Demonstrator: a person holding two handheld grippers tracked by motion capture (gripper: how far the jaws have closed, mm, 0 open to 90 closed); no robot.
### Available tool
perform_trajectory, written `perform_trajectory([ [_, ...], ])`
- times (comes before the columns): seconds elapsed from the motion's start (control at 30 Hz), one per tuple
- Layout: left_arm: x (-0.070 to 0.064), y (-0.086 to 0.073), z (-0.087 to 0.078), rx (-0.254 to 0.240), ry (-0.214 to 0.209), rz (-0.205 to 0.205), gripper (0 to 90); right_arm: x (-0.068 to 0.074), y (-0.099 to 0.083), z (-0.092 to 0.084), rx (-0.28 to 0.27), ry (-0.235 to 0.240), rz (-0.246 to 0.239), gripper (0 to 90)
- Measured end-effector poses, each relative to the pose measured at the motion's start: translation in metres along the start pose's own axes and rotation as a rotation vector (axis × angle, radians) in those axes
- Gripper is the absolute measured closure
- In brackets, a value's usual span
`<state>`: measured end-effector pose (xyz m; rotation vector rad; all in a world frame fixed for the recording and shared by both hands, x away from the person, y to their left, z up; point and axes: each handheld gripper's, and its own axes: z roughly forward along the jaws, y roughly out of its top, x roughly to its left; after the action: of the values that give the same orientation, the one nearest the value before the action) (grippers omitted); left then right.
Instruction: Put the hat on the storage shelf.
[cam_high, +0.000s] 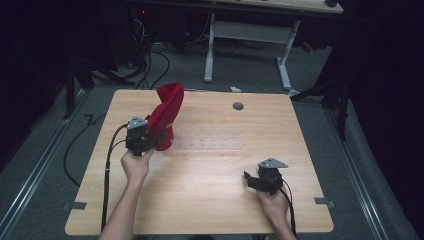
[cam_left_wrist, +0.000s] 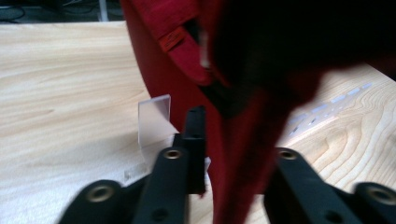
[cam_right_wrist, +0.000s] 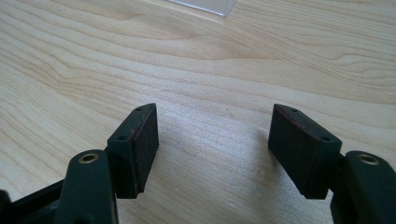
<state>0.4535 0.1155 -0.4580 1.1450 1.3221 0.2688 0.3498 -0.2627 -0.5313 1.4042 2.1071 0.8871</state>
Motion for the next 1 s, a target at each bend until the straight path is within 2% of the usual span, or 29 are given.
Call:
perform_trajectory([
  [0.17, 0.002, -0.002, -0.004, 0.012, 0.019, 0.004, 54.5, 0.000, 0.000, 0.000, 0.000, 0.000, -0.001, 33.5],
  [0.27, 0.000, -0.001, -0.006, 0.011, 0.022, -0.005, 48.3, 0.000, 0.000, 0.000, 0.000, 0.000, 0.001, 33.5],
  [0.37, 0.000, -0.002, -0.008, 0.029, 0.030, 0.005, 43.5, 0.000, 0.000, 0.000, 0.000, 0.000, 0.000, 33.5],
  [0.57, 0.004, -0.005, -0.016, 0.017, 0.048, -0.009, 40.2, 0.000, 0.000, 0.000, 0.000, 0.000, 0.000, 33.5],
  [0.73, 0.004, -0.006, -0.027, 0.024, 0.054, 0.019, 40.3, 0.000, 0.000, 0.000, 0.000, 0.000, -0.001, 33.5],
  [1.0, 0.006, -0.005, -0.041, 0.013, 0.065, 0.031, 38.8, 0.000, 0.000, 0.000, 0.001, 0.000, 0.001, 33.5],
])
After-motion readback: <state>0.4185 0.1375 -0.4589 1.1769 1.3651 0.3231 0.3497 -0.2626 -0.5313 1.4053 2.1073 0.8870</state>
